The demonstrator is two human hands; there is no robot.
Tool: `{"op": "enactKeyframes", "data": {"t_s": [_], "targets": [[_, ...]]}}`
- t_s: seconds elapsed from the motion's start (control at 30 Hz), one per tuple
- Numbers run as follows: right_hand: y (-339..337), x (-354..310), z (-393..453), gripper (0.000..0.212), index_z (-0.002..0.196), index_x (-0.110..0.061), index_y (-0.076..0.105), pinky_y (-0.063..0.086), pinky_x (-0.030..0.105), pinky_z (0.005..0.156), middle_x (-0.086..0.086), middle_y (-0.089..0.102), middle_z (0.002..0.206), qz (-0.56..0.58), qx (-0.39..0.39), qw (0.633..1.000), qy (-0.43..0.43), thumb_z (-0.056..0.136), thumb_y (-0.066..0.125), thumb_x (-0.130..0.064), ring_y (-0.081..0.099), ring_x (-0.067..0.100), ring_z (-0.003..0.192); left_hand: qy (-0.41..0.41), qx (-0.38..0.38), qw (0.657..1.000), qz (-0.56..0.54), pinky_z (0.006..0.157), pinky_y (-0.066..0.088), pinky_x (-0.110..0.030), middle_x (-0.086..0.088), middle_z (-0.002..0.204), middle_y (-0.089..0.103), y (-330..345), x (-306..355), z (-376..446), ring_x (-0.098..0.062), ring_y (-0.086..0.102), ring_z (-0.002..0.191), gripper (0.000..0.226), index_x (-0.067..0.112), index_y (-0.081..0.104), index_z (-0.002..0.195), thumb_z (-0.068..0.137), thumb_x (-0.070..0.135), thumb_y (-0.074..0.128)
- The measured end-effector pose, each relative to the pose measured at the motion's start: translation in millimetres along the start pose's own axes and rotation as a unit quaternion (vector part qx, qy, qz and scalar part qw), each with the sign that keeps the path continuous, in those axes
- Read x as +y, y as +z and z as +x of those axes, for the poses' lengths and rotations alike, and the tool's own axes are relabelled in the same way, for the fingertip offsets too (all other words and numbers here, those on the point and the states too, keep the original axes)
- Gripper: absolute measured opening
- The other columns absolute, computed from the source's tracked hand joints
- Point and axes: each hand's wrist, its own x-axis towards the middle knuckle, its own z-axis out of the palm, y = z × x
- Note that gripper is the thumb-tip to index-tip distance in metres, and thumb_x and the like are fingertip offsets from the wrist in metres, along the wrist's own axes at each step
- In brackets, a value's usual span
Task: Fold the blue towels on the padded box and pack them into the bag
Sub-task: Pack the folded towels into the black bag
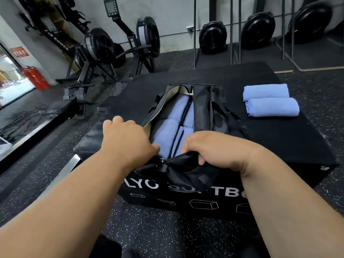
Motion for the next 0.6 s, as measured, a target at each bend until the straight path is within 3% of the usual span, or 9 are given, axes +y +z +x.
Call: {"op": "enactKeyframes", "data": {"t_s": [0.13, 0.2, 0.3, 0.33, 0.4, 0.47, 0.6], "targets": [[-1, 9, -6, 0.033, 0.113, -0.026, 0.072, 0.040, 0.008, 0.061, -0.034, 0.061, 0.075, 0.081, 0.018, 0.996, 0.018, 0.109, 0.041, -0.016, 0.059, -0.002, 0.063, 0.010, 0.047, 0.998, -0.042, 0.084, 0.024, -0.042, 0.004, 0.100, 0.050, -6, 9, -3, -0.026, 0.035, 0.097, 0.041, 0.036, 0.071, 0.096, 0.084, 0.069, 0.050], [-3, 10, -11, 0.033, 0.114, -0.027, 0.074, 0.040, 0.011, 0.060, -0.022, 0.061, 0.072, 0.091, 0.029, 0.995, 0.013, 0.110, 0.042, -0.018, 0.057, -0.003, 0.057, 0.051, 0.073, 0.993, -0.077, 0.087, 0.029, -0.041, 0.007, 0.108, 0.054, -8, 18, -2, -0.026, 0.042, 0.104, 0.034, 0.042, 0.072, 0.102, 0.086, 0.066, 0.054], [-8, 9, -16, 0.033, 0.124, -0.005, 0.073, 0.041, 0.007, 0.058, -0.016, 0.049, 0.074, 0.089, 0.047, 0.995, 0.001, 0.107, 0.045, -0.002, 0.049, -0.004, 0.056, 0.107, 0.016, 0.990, -0.089, 0.090, 0.031, -0.040, 0.012, 0.117, 0.061, -4, 30, 2, -0.025, 0.045, 0.110, 0.029, 0.052, 0.071, 0.114, 0.093, 0.063, 0.054], [-9, 11, -16, 0.032, 0.125, -0.004, 0.072, 0.040, 0.006, 0.057, -0.016, 0.050, 0.075, 0.098, 0.058, 0.993, 0.007, 0.107, 0.045, -0.003, 0.048, -0.004, 0.057, 0.113, -0.019, 0.990, -0.079, 0.087, 0.030, -0.040, 0.013, 0.115, 0.064, -1, 32, 4, -0.024, 0.043, 0.107, 0.028, 0.055, 0.071, 0.115, 0.094, 0.061, 0.053], [-12, 20, -20, 0.031, 0.118, -0.019, 0.074, 0.039, 0.009, 0.054, -0.013, 0.055, 0.073, 0.145, 0.097, 0.984, 0.028, 0.107, 0.045, -0.013, 0.050, -0.002, 0.057, 0.109, -0.067, 0.989, -0.072, 0.086, 0.026, -0.040, 0.015, 0.112, 0.067, 2, 34, 5, -0.022, 0.038, 0.102, 0.027, 0.060, 0.069, 0.116, 0.095, 0.059, 0.052], [-15, 29, -25, 0.031, 0.103, -0.035, 0.073, 0.041, 0.017, 0.053, -0.012, 0.061, 0.068, 0.212, 0.148, 0.964, 0.062, 0.103, 0.046, -0.019, 0.053, 0.000, 0.055, 0.101, -0.055, 0.991, -0.071, 0.085, 0.026, -0.040, 0.015, 0.111, 0.068, 0, 37, 6, -0.023, 0.042, 0.107, 0.028, 0.058, 0.070, 0.115, 0.097, 0.056, 0.050], [-21, 48, -31, 0.031, 0.090, -0.031, 0.071, 0.044, 0.025, 0.061, -0.004, 0.069, 0.090, 0.280, 0.262, 0.918, 0.095, 0.095, 0.045, -0.016, 0.060, 0.014, 0.070, 0.106, 0.031, 0.989, -0.095, 0.087, 0.030, -0.039, 0.012, 0.103, 0.071, -17, 54, 10, -0.025, 0.048, 0.106, 0.028, 0.048, 0.075, 0.107, 0.097, 0.045, 0.048]]}}
